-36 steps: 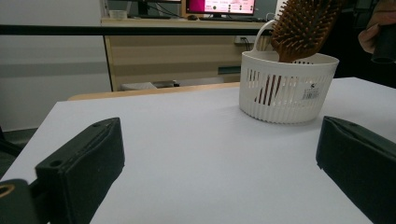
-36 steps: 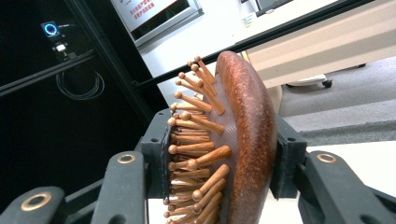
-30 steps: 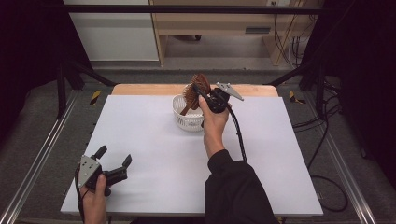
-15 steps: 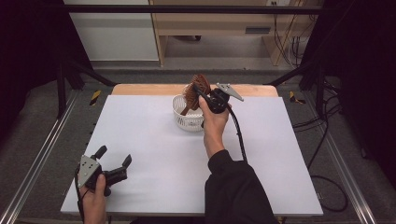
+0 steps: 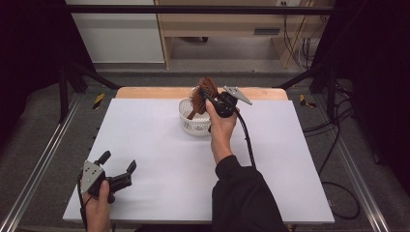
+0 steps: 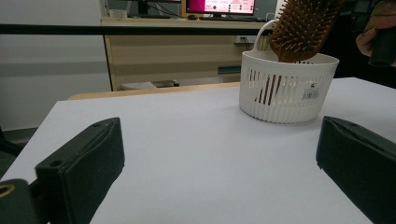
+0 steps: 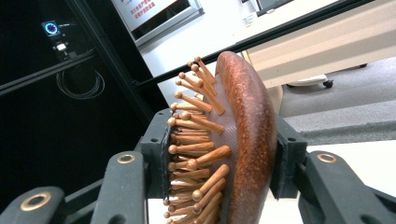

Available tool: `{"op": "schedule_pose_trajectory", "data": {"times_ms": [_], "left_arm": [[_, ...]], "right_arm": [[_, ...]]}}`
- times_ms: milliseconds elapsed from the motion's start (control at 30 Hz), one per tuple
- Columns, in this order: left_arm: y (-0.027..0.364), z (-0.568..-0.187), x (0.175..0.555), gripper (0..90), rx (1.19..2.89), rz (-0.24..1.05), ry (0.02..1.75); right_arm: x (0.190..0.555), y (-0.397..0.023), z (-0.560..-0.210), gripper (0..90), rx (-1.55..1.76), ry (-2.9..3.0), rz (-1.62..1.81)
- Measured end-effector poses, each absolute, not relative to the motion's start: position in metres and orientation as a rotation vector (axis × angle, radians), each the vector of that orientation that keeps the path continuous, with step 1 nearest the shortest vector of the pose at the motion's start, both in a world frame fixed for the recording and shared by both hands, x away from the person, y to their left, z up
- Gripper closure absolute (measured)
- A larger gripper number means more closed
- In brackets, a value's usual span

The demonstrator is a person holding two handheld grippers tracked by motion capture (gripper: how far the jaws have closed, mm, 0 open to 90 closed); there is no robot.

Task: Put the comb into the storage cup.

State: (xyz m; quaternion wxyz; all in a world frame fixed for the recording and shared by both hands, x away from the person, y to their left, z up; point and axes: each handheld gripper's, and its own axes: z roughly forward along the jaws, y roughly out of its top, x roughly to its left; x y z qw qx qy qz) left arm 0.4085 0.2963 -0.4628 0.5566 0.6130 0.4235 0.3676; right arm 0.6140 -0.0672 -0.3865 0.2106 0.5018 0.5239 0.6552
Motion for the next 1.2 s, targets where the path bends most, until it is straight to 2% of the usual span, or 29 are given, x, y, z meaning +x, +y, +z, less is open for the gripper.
{"op": "schedule_pose_trajectory", "data": {"times_ms": [1200], "left_arm": [[0.294, -0.464, 0.410, 1.0, 1.462, 0.862, 0.998]], "right_arm": [[0.616, -0.078, -0.384, 48.7, 1.350, 1.564, 1.783]]}}
